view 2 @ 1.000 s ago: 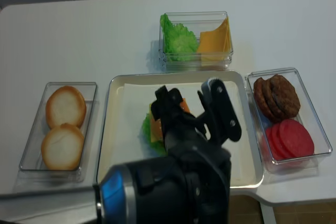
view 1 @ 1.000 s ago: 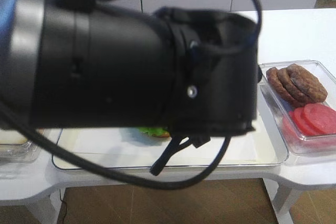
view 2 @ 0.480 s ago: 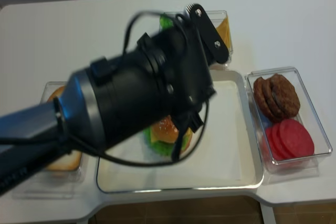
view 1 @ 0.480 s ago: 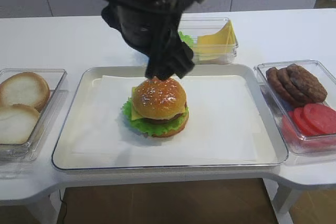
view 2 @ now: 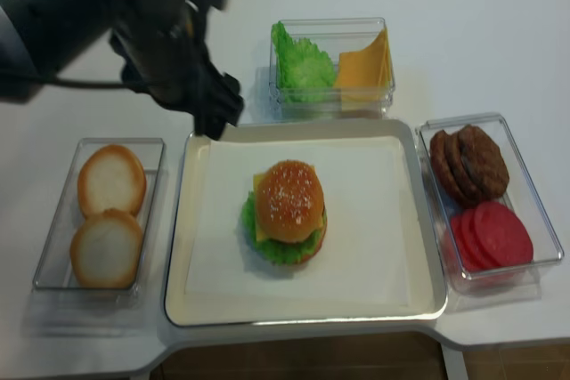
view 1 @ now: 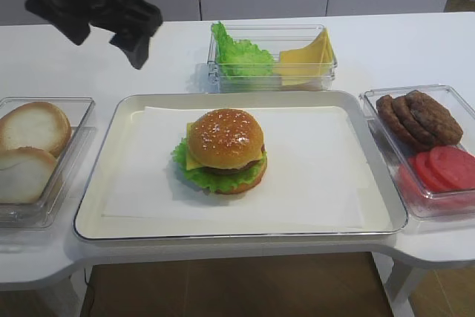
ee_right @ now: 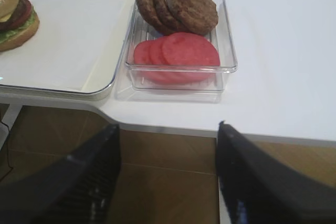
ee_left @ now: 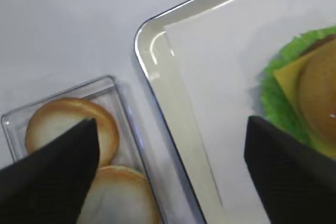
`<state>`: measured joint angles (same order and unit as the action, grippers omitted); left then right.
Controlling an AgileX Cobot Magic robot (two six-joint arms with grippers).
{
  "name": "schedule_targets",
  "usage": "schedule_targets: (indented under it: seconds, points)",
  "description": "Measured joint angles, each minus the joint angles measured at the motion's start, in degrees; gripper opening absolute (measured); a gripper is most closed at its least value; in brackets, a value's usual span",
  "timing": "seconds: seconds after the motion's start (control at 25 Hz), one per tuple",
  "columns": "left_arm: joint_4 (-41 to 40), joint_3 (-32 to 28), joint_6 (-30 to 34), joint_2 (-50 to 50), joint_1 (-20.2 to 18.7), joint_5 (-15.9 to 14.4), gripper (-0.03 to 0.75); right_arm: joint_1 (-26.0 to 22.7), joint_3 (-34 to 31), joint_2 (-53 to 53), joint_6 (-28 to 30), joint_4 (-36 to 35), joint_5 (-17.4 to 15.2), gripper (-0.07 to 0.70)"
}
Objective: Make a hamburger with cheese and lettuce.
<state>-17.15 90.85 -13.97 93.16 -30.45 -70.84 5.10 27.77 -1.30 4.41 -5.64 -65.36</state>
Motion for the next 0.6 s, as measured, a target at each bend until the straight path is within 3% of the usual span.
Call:
schedule_targets:
  seconds: [0.24,0.6]
  points:
    - [9.08,0.0,3.91,-1.16,12.18,-0.21,0.622,0.0,0.0,0.0,0.0,0.0,0.0,0.445]
    - [10.81,0.0,4.64,-7.22,22.61,-0.57,0.607,0.0,0.0,0.0,0.09,0.0,0.0,0.445]
